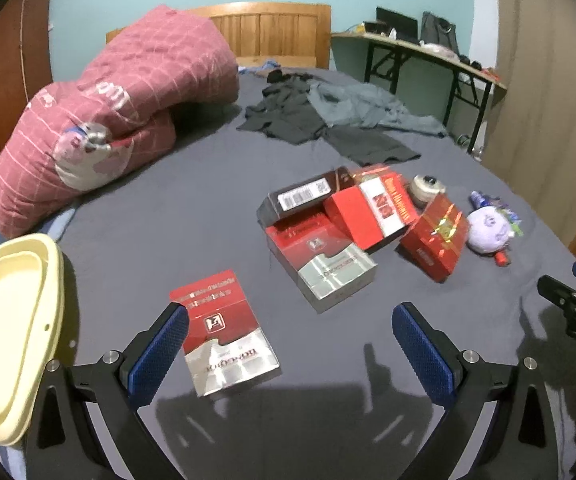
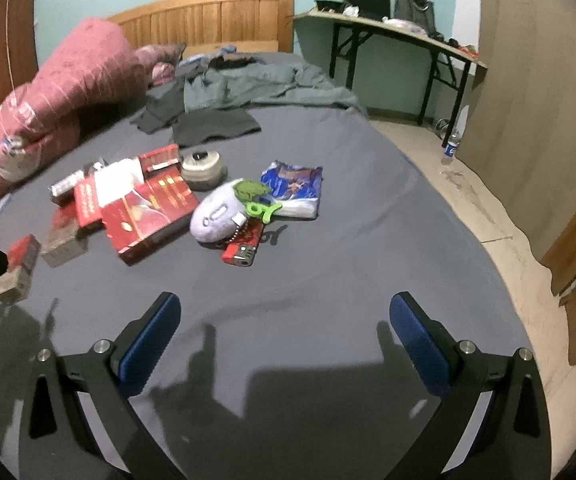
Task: Organize objects
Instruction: 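Move both tools toward the red-and-silver pack and the red lighter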
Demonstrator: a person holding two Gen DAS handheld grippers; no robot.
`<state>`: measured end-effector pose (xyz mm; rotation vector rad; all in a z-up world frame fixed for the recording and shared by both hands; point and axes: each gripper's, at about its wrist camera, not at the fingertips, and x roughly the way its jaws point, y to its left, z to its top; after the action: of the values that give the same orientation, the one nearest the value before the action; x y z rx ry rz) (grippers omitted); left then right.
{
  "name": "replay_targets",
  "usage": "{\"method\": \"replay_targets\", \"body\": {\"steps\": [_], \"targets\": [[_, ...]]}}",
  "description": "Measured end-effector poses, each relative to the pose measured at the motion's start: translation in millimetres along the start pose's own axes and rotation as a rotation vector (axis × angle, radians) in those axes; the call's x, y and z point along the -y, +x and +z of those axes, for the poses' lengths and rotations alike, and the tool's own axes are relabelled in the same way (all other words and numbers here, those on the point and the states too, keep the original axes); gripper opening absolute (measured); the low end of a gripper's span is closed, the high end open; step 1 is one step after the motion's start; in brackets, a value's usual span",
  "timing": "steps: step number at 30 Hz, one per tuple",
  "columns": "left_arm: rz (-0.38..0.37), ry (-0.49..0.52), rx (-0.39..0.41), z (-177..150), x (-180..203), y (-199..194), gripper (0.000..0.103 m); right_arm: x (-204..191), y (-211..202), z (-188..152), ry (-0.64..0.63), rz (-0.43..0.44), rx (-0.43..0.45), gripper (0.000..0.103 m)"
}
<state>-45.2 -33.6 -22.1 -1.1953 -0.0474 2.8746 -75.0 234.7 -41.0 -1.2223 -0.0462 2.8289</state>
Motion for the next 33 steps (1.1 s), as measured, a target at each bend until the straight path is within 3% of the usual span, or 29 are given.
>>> {"method": "replay_targets", "body": {"steps": [12,18,22,24,26,29,33], "targets": [[-0.007,-0.007,-0.054,21,5,62,0.103,-17,70,32,-0.04,-0.01,-0.095,0.099],[0.04,-0.001,-0.081,30,24,93,0.103,-17,74,32,-0.052,-0.001,-0.098,0.099],[0.005,-0.05,-0.106,38,35,103,0.103,-17,74,33,-0.046,0.001,-0.09,0.099],[0.012,-0.016,-0.106,41,42,109,0.103,-17,74,33,-0.046,0.0,-0.088,0.099],[0.05,-0.029,-0.119,42,40,116,0.103,-17,74,34,-0.041,0.004,-0.088,0.099],[0.041,-0.061,-0.15,42,30,125,0.103,-13,74,36,-0.024,0.019,-0.091,0.098],[0.042,-0.029,-0.138,38,11,126,0.103,-7,72,35,-0.019,0.019,-0.092,0.096]]}}
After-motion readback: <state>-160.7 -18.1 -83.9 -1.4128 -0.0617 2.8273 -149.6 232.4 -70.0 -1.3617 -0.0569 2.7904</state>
